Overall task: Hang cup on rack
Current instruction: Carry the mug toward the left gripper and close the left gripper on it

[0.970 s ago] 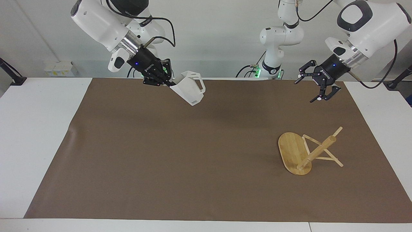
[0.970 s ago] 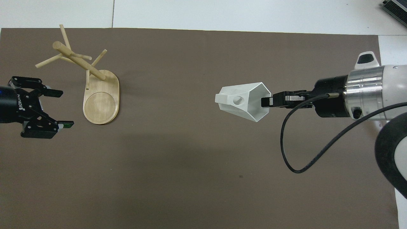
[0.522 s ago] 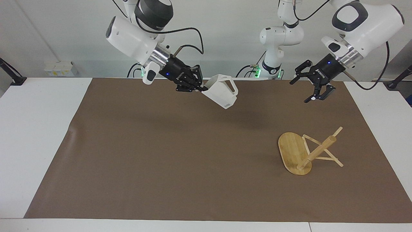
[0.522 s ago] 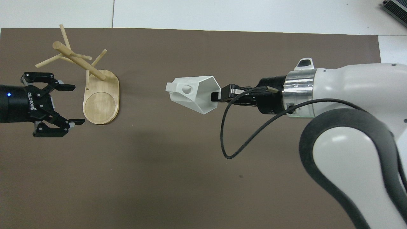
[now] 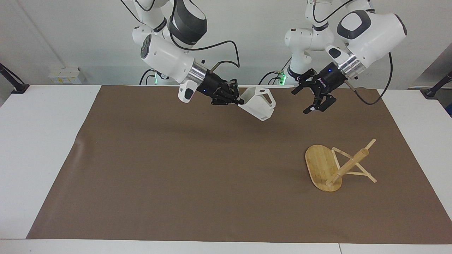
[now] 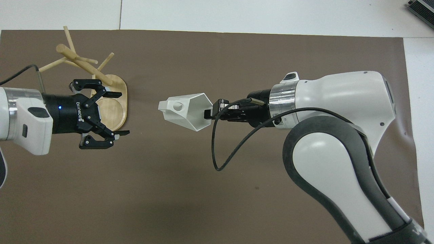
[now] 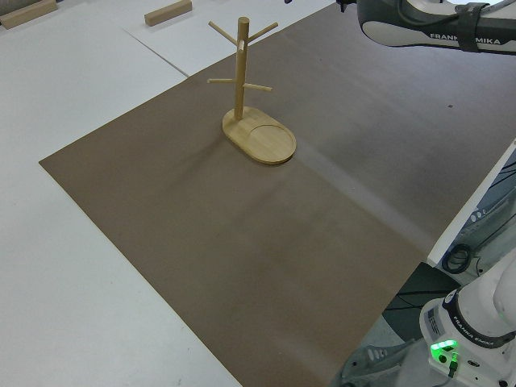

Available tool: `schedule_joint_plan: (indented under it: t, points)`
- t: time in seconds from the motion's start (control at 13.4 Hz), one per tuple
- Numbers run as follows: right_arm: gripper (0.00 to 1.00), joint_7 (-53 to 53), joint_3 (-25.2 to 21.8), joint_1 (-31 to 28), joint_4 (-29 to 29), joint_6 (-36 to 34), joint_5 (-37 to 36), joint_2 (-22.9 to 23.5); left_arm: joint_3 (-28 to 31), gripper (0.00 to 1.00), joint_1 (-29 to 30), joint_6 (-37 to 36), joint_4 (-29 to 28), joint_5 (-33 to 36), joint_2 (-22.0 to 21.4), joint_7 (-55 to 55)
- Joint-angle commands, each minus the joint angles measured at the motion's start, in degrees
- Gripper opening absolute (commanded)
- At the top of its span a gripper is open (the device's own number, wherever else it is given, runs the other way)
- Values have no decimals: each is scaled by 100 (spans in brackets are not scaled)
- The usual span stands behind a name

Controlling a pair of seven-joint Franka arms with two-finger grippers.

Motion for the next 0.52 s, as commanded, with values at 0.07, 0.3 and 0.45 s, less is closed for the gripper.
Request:
schedule_joint_plan:
  t: [0.07,0.3,0.45]
  points:
    - [0,386,338,-37,88,539,4,211,79,100,-147,236,-517,-591,-52,588]
    - [0,484,391,-37,255,611,-4,370,88,100,-147,289,-571,-1189,220,1194]
    - [0,501,417,-37,264,716,31,387,88,100,-147,411,-562,-1296,291,1371]
